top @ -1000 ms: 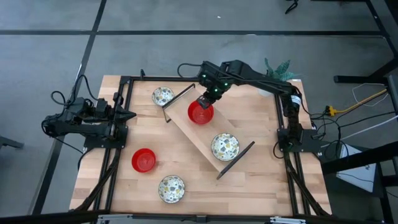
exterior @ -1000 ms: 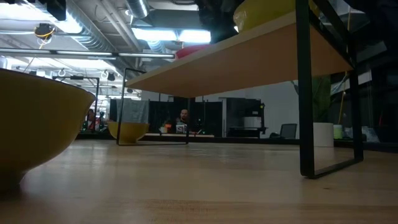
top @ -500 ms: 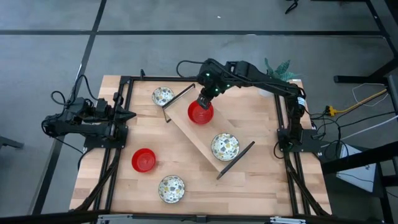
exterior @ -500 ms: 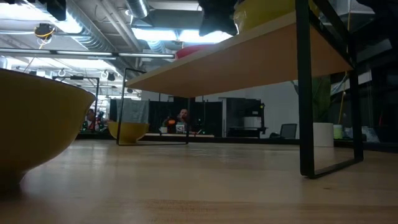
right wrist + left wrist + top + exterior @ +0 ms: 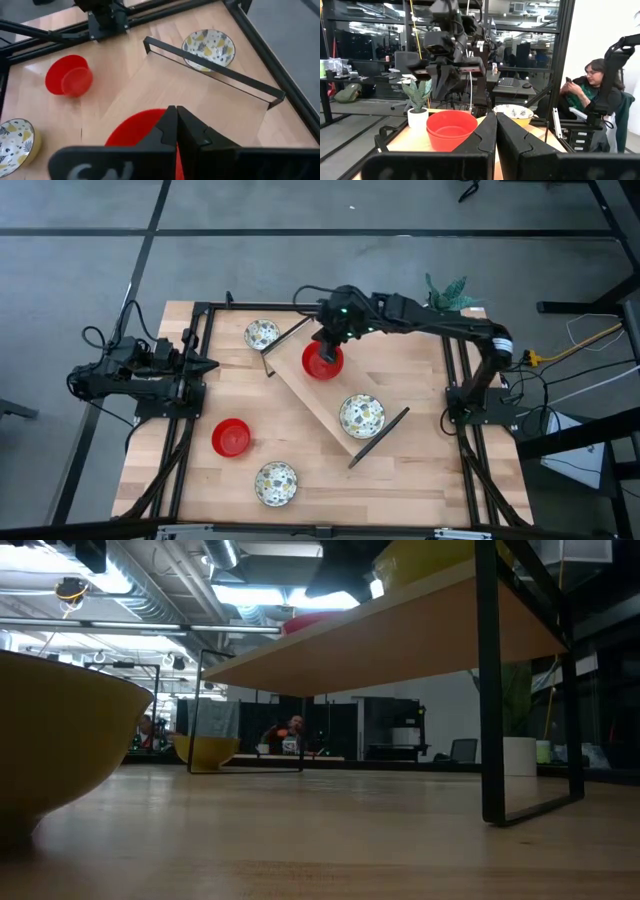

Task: Pick & Place Mini bowls
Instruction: Stack the right red bowl on top of the red bowl on the shelf

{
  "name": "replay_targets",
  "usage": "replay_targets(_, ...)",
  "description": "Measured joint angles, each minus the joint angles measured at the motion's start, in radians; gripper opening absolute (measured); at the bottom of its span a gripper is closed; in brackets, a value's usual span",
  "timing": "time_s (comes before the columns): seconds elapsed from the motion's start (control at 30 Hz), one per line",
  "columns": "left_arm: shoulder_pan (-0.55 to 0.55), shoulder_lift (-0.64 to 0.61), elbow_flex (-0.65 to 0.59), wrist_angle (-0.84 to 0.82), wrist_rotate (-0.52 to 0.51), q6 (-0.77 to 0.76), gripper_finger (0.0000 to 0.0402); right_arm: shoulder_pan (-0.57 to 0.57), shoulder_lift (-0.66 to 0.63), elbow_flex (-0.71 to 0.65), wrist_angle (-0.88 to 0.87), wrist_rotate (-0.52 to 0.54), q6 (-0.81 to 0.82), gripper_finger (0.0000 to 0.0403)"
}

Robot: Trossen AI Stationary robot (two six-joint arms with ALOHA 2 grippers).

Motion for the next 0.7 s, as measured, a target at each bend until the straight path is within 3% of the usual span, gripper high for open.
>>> replay_targets(0.27,0.000,0.000,0.000,0.000,0.000,0.000,0.0004,0.000,-0.208,-0.283,0.176,-0.002,-0.050,0.0002)
replay_targets(0.37,0.000,0.000,0.000,0.000,0.000,0.000,0.0004,0.000,-0.257,-0.369,0.240,-0.047,-0.091,0.0002)
replay_targets(0.47,0.000,0.000,0.000,0.000,0.000,0.000,0.0004,0.000,-0.280,-0.431,0.311,-0.117,-0.125,0.0001)
replay_targets(0.7,0.000,0.000,0.000,0.000,0.000,0.000,0.0004,-0.003,-0.281,-0.528,0.416,-0.130,-0.143,0.0001)
